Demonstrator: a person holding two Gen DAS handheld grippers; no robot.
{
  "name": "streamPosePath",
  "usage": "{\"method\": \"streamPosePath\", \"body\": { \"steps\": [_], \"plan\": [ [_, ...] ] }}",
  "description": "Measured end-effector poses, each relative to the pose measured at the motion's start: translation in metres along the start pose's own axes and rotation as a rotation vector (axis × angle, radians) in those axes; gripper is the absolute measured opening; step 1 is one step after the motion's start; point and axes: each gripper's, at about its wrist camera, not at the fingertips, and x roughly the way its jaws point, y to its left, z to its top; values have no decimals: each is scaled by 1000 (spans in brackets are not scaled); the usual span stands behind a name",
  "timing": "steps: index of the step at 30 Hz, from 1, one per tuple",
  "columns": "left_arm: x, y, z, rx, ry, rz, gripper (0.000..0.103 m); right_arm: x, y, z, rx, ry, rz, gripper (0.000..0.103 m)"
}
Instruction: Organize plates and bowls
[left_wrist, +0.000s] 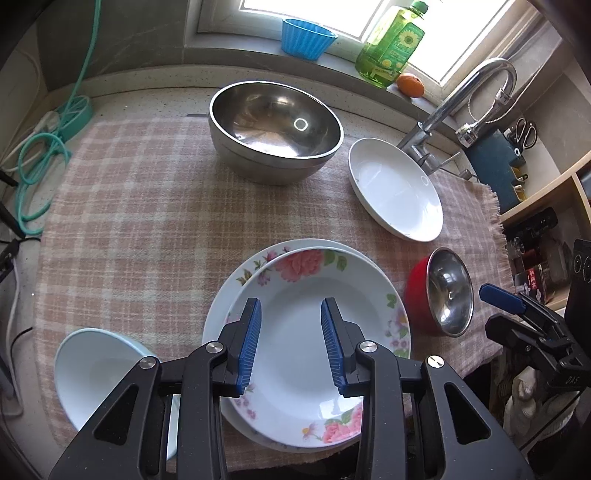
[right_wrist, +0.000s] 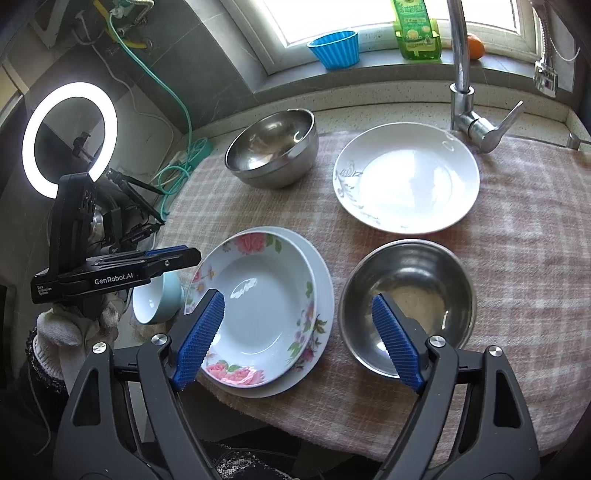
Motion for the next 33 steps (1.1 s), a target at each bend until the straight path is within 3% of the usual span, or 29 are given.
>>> {"method": "streamPosePath", "body": {
  "steps": [13,22,28,33],
  "plan": [
    [22,-32,11,-87,-40,-66,32,-36,-98,34,103,-106,-106,87],
    [49,-54,28,-144,-78,-93,32,-34,-134,63,21,-153,-140,89],
    [73,-58,45,-199,-96,-91,32,-9,-145,81,-6,-114,-123,92],
    [92,-57,56,-246,-94,-97,32,20,-160,89,23,-32,-149,92]
  ]
}}
